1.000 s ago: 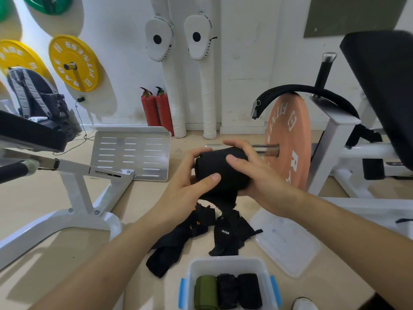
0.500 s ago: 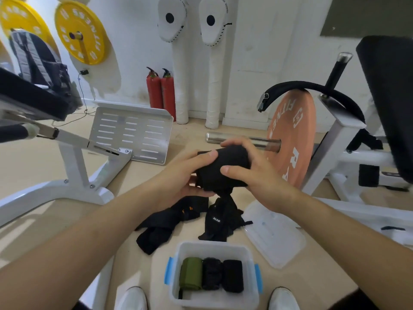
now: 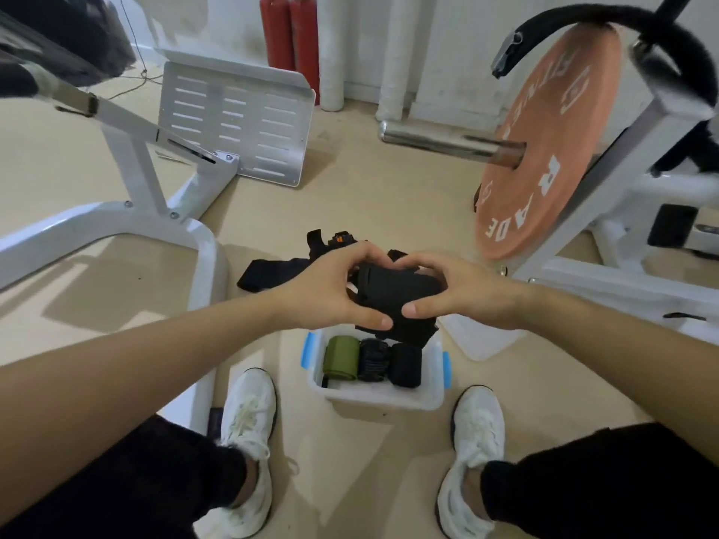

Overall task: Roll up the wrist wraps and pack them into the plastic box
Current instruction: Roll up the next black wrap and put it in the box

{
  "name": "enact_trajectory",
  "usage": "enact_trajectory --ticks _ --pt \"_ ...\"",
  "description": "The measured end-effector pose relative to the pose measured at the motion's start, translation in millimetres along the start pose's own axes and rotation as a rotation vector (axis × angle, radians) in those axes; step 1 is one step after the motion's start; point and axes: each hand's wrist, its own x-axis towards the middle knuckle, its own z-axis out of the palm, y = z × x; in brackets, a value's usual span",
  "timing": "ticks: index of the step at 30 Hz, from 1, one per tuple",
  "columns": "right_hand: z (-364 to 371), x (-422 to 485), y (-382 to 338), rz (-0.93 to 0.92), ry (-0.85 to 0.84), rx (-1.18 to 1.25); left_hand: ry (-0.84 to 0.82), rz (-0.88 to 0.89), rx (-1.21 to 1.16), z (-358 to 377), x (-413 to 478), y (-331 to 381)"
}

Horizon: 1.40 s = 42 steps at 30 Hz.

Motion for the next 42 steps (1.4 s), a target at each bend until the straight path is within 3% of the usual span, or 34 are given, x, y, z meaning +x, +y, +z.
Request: enact_trajectory --ticks 15,25,31,42 --pt "45 114 158 0.136 -0.107 -0.084 -0.065 -0.026 0.384 57 12 -178" --pt "96 165 254 0.095 -0.035 -0.262 0.204 -0.267 0.457 74 -33 -281" --pt "116 176 277 0.034 -0.113 -0.362 0.246 -0.289 0.307 84 -42 -295" --pt "138 189 290 -0.120 -0.140 -0.883 0.211 -0.275 0.285 81 -46 -300"
